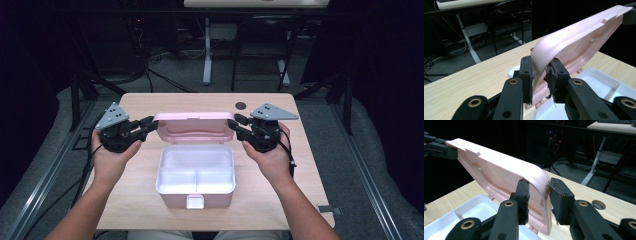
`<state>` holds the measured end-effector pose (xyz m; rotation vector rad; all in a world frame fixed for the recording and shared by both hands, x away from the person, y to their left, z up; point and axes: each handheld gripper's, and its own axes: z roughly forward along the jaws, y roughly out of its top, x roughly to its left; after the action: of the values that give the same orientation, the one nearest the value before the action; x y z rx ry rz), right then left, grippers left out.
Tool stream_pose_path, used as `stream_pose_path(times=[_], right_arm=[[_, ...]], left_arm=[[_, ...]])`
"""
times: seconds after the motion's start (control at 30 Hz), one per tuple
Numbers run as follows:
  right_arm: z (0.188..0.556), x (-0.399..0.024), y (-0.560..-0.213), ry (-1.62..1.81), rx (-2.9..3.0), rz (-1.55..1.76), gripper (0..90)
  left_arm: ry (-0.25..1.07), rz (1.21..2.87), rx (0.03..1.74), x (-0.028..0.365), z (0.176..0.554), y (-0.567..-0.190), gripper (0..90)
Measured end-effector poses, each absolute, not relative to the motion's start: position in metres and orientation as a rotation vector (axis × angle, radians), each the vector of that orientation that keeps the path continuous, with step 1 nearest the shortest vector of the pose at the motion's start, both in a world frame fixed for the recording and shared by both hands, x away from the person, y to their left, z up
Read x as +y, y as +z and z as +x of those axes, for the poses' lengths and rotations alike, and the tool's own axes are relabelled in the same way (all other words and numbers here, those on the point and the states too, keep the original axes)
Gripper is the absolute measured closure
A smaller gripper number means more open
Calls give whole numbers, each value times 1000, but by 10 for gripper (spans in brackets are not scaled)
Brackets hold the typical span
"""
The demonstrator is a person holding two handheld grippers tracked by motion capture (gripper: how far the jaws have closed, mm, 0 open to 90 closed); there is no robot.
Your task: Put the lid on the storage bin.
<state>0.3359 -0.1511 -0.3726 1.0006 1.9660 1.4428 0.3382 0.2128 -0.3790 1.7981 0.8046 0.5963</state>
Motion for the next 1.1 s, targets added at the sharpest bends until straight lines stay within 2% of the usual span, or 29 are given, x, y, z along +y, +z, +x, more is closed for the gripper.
stream_pose_path(times=[0.4, 0.67, 0.87, 1.1], right_arm=[[306, -155, -385, 1475, 1990, 961, 674], [282, -160, -403, 1493, 2015, 941, 671], [268, -162, -420, 1494, 2044, 936, 671], [253, -166, -437, 1522, 2045, 934, 682]], left_arm=[[573, 1817, 752, 219, 307, -388, 731], [571, 1834, 736, 223, 283, -414, 734], [523, 1799, 745, 229, 272, -428, 733], [533, 1844, 738, 228, 263, -440, 732]])
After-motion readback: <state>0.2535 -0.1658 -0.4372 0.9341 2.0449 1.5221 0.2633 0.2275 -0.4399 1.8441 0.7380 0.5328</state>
